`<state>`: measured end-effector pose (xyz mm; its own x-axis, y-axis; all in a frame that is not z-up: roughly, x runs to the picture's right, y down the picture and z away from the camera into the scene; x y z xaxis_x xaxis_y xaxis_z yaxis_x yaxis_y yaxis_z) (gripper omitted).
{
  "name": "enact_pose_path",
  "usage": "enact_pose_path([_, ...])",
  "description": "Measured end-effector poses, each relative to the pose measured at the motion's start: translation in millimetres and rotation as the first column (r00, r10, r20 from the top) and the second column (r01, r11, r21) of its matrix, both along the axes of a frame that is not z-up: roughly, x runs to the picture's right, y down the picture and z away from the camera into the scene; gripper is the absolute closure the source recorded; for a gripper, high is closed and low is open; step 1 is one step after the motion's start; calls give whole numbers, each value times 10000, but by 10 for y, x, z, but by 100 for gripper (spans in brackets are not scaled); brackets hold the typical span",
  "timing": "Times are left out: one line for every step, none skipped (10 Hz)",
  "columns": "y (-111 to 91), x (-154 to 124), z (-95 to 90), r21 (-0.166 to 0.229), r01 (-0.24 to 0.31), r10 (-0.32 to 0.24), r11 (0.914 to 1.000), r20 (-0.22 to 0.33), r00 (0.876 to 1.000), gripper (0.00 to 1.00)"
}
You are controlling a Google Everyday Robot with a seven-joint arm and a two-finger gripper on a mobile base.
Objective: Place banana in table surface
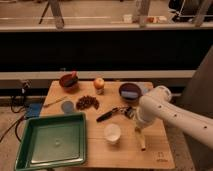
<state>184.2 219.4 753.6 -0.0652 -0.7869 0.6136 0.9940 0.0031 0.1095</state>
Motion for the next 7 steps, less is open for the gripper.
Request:
enact_pose_path([92,86,72,-65,-125,125,9999,-53,9999,88])
enact_pose_path([190,211,133,-118,-275,273,9996,-87,9996,78])
enact_pose_path([238,293,155,-105,-398,397,9992,-113,9991,68])
enact_pose_path([242,314,153,-29,-479,479,9988,-101,9988,57])
enact_pose_path([210,298,123,76,-511,512,9987,-61,9987,48])
enact_pose_path([146,284,55,201,-583,584,9981,-26,9983,38])
enact_pose_path([95,278,-4,275,-681,680,9973,28,9977,28])
